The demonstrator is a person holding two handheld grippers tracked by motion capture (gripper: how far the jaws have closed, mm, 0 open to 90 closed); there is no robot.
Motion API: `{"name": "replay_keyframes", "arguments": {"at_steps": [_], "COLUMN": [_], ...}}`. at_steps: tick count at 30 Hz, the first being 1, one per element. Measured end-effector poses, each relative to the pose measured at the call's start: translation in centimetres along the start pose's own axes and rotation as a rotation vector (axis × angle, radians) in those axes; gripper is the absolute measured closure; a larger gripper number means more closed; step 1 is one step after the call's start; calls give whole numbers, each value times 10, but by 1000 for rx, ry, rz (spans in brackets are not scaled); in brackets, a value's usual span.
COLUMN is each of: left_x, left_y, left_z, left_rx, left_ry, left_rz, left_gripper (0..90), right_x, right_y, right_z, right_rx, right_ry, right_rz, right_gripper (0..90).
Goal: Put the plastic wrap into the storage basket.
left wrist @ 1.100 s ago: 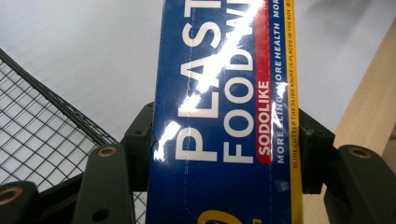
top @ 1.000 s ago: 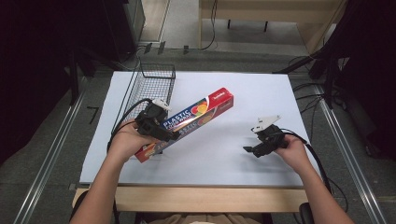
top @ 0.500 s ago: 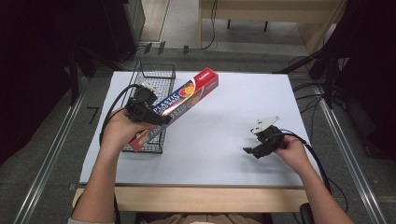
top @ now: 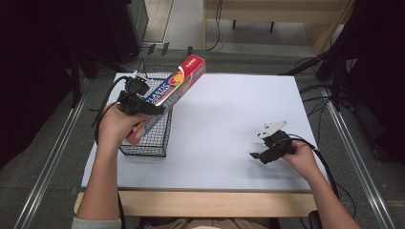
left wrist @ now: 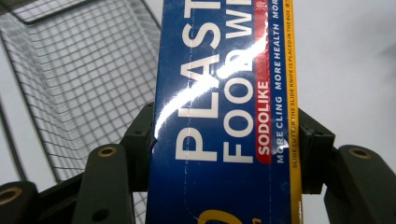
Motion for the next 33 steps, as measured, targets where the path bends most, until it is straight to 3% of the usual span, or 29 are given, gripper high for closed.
{"name": "replay_keyframes", "arguments": {"at_steps": [2, 4, 6, 11, 13, 18, 27, 29, 33], "left_x": [-3, -5, -6, -7, -5, -1, 2, 5, 8], "left_y": [-3, -7, -9, -14, -19, -24, -29, -32, -37], "left_z": [7, 10, 14, 27, 35, 45, 53, 55, 58], "left_rx": [-41, -103, -116, -112, -132, -174, -197, -202, -204], "left_ry": [20, 9, 22, 71, 111, 165, 223, 252, 265], "left_rz": [10, 12, 8, -1, 0, 13, -3, -10, 2], "left_gripper": [405, 405, 405, 405, 405, 405, 404, 405, 404], "right_x": [1, 2, 4, 4, 4, 4, 4, 4, 3], "right_y": [3, 3, 3, 4, 4, 2, 2, 2, 2], "right_z": [0, 0, 0, 1, 1, 1, 1, 2, 3], "right_rx": [4, 9, 8, 8, 10, 7, 3, -2, -6], "right_ry": [-3, -3, 0, -7, -3, 0, 5, 9, 15], "right_rz": [-6, -6, -4, -1, 1, 3, 6, 10, 8], "right_gripper": [209, 209, 209, 209, 209, 209, 209, 209, 209]}}
Point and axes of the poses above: each handheld gripper's, and its own axes: y roughly backward along the jaws, x roughly out of its underside, z roughly to its left, the point moved 2 cm from there along -y, roughly forward along the jaws, and after that the axes turned 14 degrees about x, right-handed, at the moved point
